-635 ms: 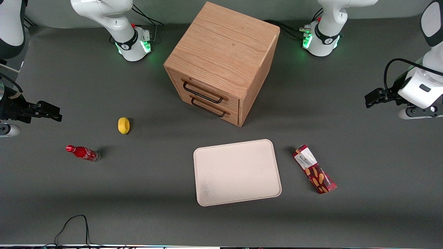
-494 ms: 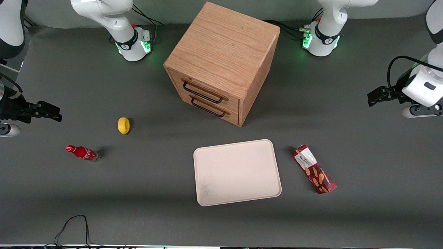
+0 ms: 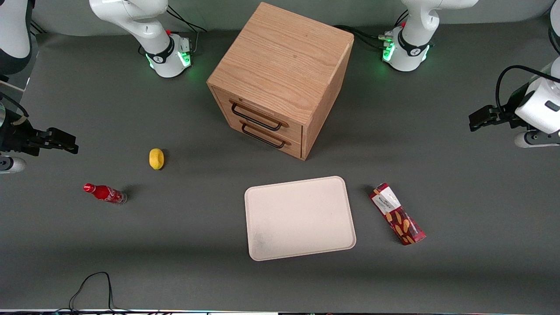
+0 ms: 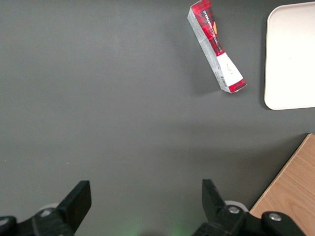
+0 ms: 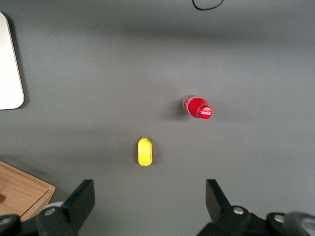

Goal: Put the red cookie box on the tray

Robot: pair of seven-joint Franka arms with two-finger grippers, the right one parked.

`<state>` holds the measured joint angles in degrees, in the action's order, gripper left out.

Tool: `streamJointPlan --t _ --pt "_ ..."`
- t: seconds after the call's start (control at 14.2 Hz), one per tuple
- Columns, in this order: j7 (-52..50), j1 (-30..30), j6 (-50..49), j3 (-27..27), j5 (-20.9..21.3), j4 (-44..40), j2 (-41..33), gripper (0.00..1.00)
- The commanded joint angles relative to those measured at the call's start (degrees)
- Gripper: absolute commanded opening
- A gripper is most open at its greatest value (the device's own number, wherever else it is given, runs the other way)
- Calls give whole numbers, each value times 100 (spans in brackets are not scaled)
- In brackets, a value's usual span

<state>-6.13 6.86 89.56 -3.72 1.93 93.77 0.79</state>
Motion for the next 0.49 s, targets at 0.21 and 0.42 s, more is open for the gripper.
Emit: streamJointPlan --t 0.21,0.42 --pt "138 131 -281 -59 53 -490 272 100" --pt "59 131 -764 -15 18 -1009 606 100"
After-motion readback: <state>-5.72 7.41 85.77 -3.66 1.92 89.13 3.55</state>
